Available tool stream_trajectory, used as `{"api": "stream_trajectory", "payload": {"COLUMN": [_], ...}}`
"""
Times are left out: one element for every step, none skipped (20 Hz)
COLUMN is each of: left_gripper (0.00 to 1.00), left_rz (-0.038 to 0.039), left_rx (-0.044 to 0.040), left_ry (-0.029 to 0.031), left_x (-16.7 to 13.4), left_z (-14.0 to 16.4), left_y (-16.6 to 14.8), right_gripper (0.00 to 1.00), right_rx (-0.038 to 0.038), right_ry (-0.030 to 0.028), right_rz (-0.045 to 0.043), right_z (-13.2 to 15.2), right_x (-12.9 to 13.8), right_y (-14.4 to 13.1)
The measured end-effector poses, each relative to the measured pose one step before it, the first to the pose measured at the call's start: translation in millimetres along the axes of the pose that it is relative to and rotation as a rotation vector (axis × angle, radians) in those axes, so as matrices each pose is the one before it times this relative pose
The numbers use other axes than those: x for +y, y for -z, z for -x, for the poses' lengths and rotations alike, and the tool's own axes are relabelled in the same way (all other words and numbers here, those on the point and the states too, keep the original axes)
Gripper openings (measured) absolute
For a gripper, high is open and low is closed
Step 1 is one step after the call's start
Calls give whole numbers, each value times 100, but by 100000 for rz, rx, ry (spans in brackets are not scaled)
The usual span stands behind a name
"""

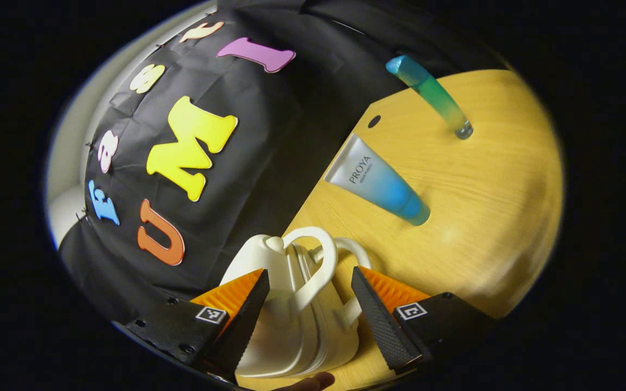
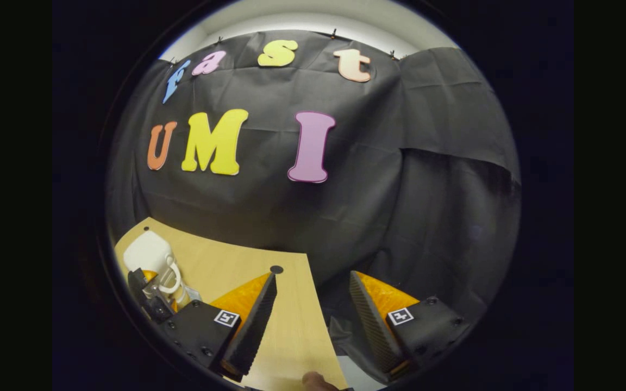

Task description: First open the suitcase, pack the skin care products into it, and then close the suitcase.

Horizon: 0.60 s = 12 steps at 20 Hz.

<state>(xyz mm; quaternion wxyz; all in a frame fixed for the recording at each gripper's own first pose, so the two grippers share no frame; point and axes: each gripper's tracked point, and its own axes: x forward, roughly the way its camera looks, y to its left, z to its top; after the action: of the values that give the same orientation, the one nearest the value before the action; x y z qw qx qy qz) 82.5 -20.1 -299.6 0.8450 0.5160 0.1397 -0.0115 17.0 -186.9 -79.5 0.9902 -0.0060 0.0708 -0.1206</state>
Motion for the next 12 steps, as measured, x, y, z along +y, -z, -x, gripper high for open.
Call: {"api": "stream_trajectory", "payload": {"left_gripper": [96,93,89,79,72,62,58,48,42,28,24,17], "left_rz": [-3912,-3864,-3301,-2816,-1991,-1976,-1595,-996,-855,-2524,-2998,-964], "left_rx": [328,193,159,-137,-213,478,382,230,682,946,790,-447], "left_ry": [-1114,-1346,-912,-133,-22,690,1530,1384,1936,603,-563,331], "left_x": [169,133,281,177,261,-175,-208,-339,-342,133,431,119], "left_z": [-298,-299,-441,-554,-215,-69,35,69,-29,201,154,46], "left_y": [-84,-144,-52,-66,-193,100,-93,-28,76,-77,-62,-165], "right_gripper": [80,80,80,80,80,81,81,81,81,80,80,80], "right_rx": [17,-110,43,238,230,210,166,-5,-76,-339,-312,-189], "right_ry": [-555,-579,-857,-739,-731,-595,-354,-527,-400,-221,-133,-158], "right_rz": [674,506,96,-102,-123,103,315,196,232,187,19,-265], "right_z": [-115,-84,-43,-112,-28,-39,-7,-46,-5,-35,-22,-42], "right_x": [101,70,228,152,177,155,146,141,156,164,92,144], "right_y": [-9,91,-25,225,58,225,55,71,-73,-123,-125,-28]}}
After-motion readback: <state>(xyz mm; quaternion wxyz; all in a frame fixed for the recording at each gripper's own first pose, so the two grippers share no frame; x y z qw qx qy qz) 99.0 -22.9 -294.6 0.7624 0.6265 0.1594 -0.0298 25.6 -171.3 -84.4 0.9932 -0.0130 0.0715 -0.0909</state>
